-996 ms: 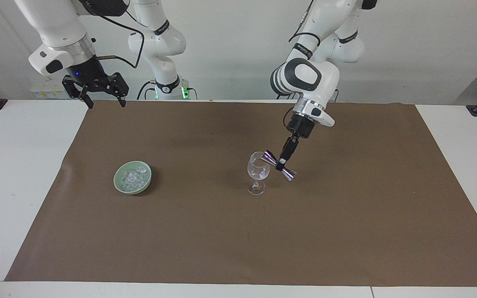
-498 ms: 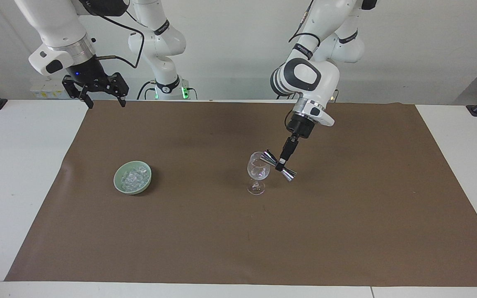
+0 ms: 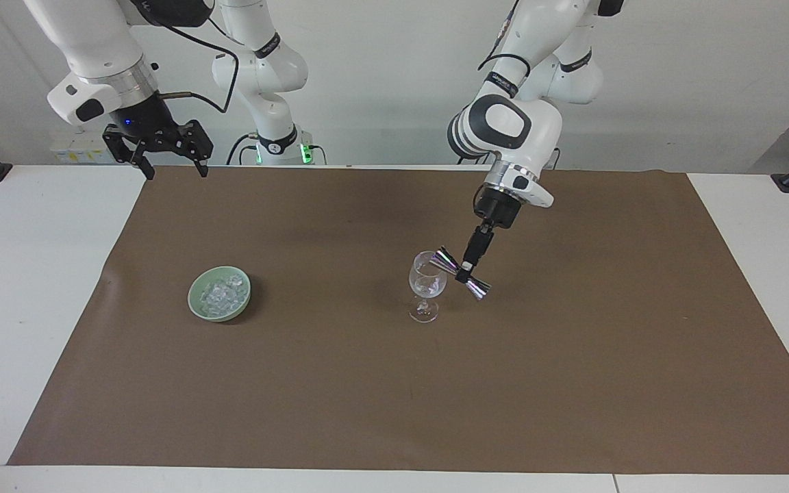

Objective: Pour wine and add ice with both arms
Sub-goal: 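Tip the metal cup further to pour into the clear glass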

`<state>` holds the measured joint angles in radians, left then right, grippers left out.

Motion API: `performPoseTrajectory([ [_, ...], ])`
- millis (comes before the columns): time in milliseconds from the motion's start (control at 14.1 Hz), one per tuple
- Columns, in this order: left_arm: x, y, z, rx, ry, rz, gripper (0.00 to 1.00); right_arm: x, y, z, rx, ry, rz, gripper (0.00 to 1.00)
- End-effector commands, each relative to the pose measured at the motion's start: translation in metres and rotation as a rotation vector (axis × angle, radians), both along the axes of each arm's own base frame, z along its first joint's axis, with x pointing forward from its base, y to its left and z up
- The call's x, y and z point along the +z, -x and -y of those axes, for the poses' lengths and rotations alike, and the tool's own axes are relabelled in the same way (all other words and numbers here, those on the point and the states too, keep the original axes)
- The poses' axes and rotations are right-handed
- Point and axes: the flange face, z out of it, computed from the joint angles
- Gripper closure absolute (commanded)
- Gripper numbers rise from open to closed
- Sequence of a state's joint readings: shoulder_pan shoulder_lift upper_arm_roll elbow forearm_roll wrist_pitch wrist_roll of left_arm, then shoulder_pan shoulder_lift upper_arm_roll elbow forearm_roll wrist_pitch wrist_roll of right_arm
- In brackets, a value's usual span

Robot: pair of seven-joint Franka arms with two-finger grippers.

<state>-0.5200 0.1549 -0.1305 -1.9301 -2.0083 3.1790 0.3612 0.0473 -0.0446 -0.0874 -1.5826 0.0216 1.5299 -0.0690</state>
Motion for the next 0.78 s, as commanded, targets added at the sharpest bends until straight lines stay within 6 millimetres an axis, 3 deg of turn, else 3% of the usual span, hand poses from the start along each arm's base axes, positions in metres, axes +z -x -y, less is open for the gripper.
performPoseTrajectory([
  [0, 0.0045, -0.0014, 0.0058, -0.002, -0.044, 0.027, 1.00, 0.0007, 0.0068, 0.0022, 0.017, -0.005, -0.003, 0.00],
  [711, 0.0051, -0.0021, 0.0114, -0.023, -0.087, 0.050, 1.00, 0.0007, 0.0068, 0.0022, 0.017, -0.005, -0.003, 0.00],
])
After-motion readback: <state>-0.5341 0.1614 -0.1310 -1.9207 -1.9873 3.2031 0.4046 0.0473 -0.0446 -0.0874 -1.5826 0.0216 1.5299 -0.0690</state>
